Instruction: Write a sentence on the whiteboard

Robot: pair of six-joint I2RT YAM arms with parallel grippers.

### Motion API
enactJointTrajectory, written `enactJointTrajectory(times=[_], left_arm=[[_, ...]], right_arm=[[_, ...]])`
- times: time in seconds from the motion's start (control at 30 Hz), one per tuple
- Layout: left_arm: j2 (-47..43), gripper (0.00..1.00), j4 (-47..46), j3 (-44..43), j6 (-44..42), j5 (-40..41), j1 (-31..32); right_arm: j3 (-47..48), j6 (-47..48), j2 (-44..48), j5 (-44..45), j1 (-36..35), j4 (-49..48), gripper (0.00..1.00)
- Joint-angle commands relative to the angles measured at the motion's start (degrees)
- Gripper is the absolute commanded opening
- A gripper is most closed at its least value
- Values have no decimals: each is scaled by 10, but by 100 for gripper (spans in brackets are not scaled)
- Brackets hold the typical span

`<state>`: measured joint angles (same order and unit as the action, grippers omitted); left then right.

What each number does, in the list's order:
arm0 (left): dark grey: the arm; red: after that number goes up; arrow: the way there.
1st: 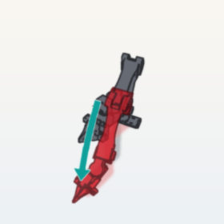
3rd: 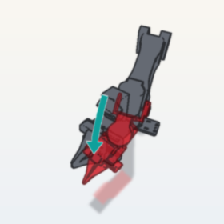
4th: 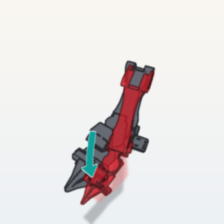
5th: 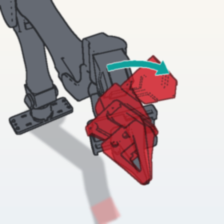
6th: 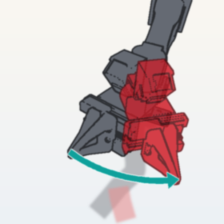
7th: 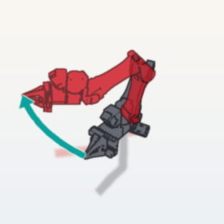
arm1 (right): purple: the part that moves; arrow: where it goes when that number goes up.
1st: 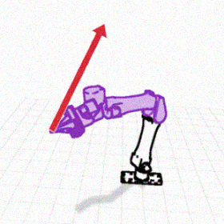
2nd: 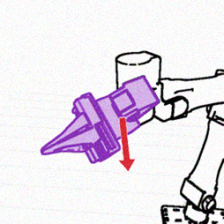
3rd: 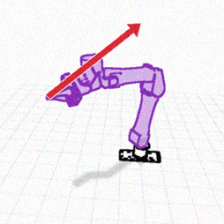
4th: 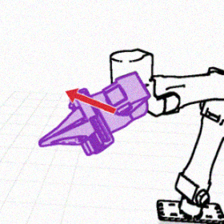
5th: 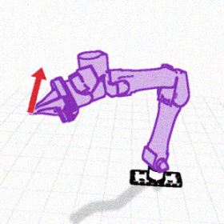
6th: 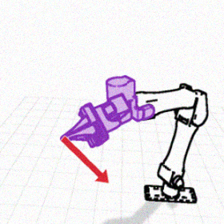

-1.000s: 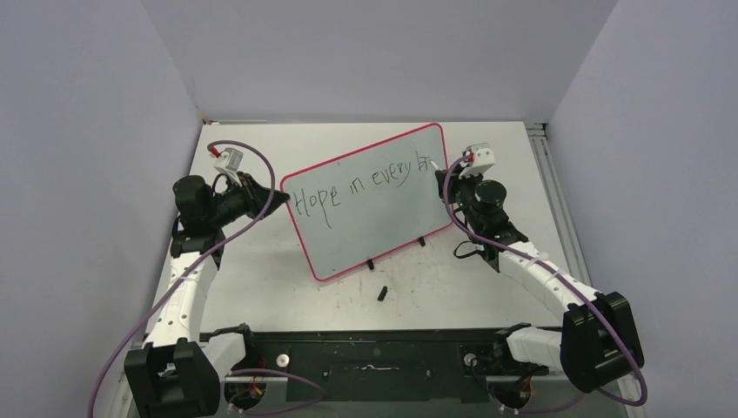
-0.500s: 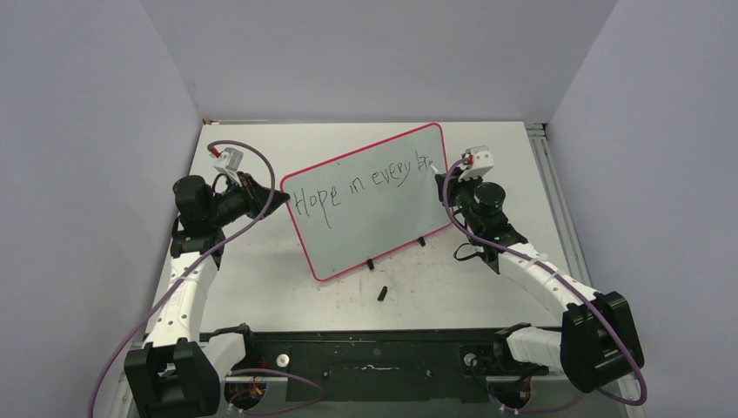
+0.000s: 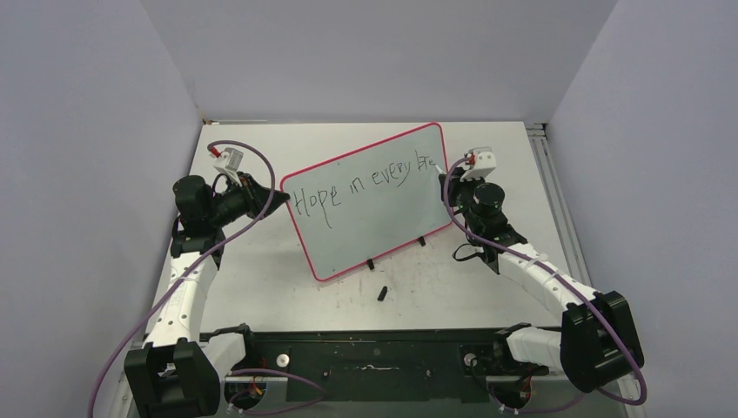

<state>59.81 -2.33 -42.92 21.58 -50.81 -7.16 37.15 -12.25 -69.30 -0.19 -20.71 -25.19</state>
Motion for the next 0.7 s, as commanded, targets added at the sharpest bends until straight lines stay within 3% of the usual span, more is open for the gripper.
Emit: enactJointTrajectory(times=[0.0,0.33,0.67], left_arm=[[1,0,14,-19,-13,4,3],[1,0,14,-18,-13,3,4],[0,0,15,-17,-14,4,4]], right_arm=[[10,-4,-7,30,-3,-19,5],[15,2,29,29,0,-22,5],[30,6,4,10,3,-43,5]])
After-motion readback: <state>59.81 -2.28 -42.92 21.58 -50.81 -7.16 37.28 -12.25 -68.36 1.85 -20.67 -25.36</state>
